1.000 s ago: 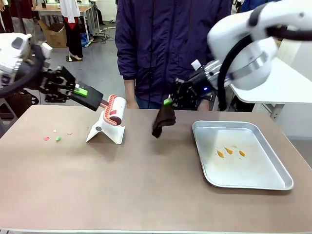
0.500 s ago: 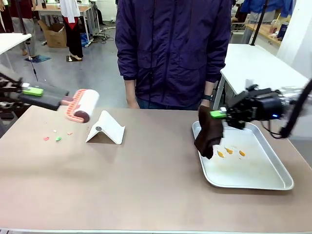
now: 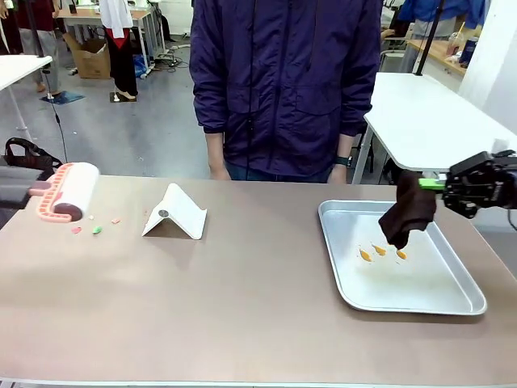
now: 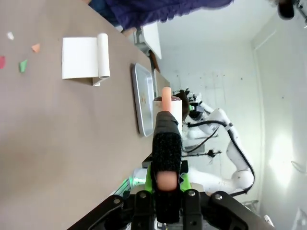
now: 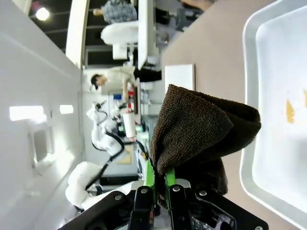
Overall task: Clean the surface of the table.
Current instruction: Hold the Lint Roller with your left hand and the towel with your right hand.
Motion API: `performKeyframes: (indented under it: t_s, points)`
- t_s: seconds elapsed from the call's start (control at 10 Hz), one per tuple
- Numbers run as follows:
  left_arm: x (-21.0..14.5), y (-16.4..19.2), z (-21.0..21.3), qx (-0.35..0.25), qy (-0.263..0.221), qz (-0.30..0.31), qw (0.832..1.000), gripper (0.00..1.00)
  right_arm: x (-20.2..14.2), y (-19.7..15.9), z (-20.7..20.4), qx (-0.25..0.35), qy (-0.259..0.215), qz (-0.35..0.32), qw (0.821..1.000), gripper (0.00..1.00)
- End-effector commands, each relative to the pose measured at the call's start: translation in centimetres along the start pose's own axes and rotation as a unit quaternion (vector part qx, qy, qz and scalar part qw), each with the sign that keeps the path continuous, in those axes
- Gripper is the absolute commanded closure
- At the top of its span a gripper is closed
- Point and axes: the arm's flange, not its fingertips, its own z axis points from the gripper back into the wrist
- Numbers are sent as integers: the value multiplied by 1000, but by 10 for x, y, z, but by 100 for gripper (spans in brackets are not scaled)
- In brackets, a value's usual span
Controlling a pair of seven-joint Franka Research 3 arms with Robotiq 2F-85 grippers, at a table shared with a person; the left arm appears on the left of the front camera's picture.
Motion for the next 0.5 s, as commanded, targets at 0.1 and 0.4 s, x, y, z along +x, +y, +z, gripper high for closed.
performKeyframes:
  t_s: [0.1, 0.4]
  points:
    - [15, 42, 41, -58, -28, 23, 998, 100, -18, -12, 33, 36, -34, 2, 999, 100]
    - [22, 54, 49, -73, -24, 18, 997, 100, -18, -29, 58, 61, -62, 4, 996, 100]
